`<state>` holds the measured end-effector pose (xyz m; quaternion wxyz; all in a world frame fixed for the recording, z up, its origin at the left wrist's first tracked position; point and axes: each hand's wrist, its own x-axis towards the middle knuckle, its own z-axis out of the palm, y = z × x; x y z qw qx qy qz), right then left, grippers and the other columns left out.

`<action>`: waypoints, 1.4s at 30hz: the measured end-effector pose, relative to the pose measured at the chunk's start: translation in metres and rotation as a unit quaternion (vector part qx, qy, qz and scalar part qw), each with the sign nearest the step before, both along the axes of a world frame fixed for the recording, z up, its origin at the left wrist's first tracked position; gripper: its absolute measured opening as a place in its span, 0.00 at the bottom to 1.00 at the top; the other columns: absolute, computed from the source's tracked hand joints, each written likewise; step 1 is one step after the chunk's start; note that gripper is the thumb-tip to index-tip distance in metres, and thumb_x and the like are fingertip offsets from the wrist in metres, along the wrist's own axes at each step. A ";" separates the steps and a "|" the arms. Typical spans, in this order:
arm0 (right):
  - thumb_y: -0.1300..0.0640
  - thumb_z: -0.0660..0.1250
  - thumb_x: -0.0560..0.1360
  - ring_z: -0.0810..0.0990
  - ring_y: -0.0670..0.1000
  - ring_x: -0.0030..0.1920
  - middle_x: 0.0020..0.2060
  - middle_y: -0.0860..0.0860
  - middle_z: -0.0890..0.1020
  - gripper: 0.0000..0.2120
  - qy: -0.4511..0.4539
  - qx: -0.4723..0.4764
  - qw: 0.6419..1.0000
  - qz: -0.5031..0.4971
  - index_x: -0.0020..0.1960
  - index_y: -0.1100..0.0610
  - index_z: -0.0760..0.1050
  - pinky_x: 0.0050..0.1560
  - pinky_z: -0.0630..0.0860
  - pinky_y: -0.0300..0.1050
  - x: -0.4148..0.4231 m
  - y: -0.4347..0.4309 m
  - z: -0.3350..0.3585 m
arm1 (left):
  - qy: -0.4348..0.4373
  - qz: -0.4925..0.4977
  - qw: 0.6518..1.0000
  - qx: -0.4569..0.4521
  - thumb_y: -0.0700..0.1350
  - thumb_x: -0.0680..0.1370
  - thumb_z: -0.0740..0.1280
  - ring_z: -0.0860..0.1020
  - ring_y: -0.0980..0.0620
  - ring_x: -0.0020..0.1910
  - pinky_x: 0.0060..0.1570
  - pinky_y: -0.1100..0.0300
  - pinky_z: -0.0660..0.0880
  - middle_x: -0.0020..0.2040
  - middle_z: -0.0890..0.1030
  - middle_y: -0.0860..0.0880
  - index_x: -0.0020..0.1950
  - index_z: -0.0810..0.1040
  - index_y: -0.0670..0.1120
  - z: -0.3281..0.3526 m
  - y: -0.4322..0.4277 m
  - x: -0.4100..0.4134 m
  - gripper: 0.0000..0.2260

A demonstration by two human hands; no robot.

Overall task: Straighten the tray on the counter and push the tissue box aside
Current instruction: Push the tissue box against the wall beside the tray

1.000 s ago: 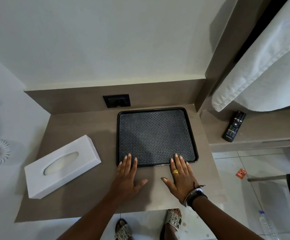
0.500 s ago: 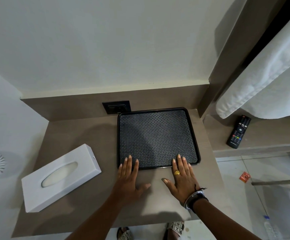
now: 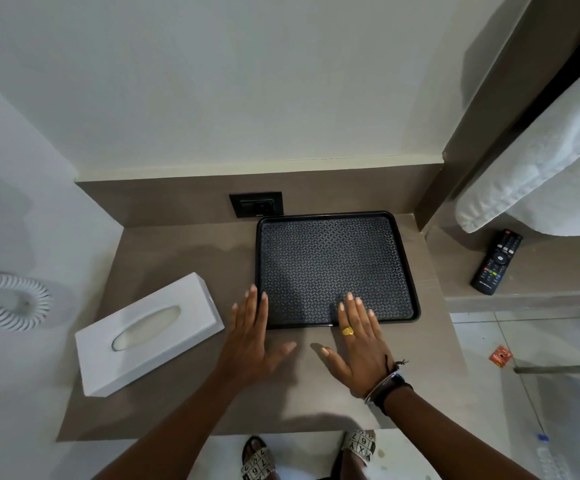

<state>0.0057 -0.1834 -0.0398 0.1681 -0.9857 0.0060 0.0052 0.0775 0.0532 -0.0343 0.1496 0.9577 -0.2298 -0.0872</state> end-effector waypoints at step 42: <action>0.35 0.50 0.76 0.52 0.56 0.78 0.78 0.55 0.56 0.37 0.095 -0.063 0.993 0.022 0.77 0.57 0.55 0.75 0.50 0.60 -0.008 0.195 -0.047 | 0.024 0.038 0.989 0.140 0.71 0.53 0.73 0.66 0.39 0.69 0.68 0.42 0.66 0.72 0.65 0.41 0.76 0.51 0.44 0.016 0.189 0.080 0.61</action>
